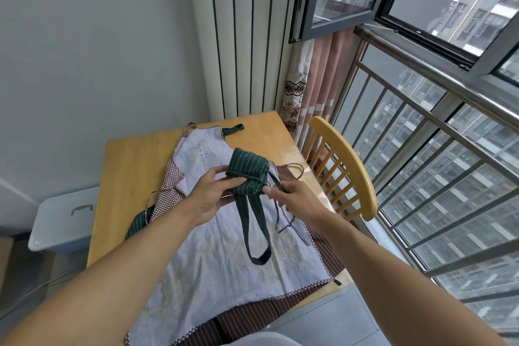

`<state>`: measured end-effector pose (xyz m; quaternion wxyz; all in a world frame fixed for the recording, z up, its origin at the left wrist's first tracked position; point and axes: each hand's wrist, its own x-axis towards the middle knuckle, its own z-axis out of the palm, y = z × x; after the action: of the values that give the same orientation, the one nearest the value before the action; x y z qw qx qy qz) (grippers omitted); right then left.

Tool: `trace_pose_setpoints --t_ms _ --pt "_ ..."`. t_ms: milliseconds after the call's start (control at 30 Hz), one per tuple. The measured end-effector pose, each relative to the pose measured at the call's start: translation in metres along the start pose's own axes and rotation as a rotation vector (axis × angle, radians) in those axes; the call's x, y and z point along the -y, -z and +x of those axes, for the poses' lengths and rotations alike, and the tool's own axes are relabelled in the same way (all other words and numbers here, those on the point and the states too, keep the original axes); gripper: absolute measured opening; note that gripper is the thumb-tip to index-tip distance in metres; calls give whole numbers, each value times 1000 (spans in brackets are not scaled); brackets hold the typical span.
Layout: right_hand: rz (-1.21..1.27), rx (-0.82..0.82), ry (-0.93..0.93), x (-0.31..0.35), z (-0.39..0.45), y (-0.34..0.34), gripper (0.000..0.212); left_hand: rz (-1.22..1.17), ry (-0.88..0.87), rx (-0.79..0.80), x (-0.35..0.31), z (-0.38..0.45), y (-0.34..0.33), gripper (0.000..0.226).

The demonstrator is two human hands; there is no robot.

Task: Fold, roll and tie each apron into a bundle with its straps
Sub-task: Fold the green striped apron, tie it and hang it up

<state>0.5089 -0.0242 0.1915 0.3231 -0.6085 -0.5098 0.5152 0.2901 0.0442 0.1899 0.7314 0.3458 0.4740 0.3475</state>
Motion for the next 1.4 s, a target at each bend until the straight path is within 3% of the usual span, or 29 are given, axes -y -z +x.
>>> trace_pose_setpoints --t_ms 233,367,467,533,667,767,900,1033,1167,1233,1333,1400 --pt "399 145 12 2 -4 9 28 -29 50 -71 -2 5 3 36" --pt "670 83 -106 -1 -3 12 50 -13 80 -11 -2 5 5 47" --pt "499 81 -130 -6 1 8 15 -33 104 41 -2 3 1 56" --pt "420 101 -136 -10 2 4 22 -3 108 86 -2 0 -3 47" --pt "299 26 -115 -9 6 -7 13 0 134 146 1 1 -9 37" --pt "218 -45 -84 -10 8 -9 18 -8 118 123 -2 0 -11 35" --pt "102 -88 -32 -12 1 -5 25 -59 45 -18 -3 13 3 87" --pt "24 -170 -3 -15 -6 6 46 4 -20 -127 -2 12 2 59" --pt "-7 -208 62 -12 -13 17 49 46 -46 -251 2 14 0 68" --pt "-302 -143 120 -1 -17 22 41 77 -68 -278 0 11 -1 60" --pt "-944 7 261 35 -26 26 26 295 -130 -239 -2 5 -5 40" --pt "-1121 112 293 65 -30 26 30 462 -141 -150 -6 -1 -10 33"
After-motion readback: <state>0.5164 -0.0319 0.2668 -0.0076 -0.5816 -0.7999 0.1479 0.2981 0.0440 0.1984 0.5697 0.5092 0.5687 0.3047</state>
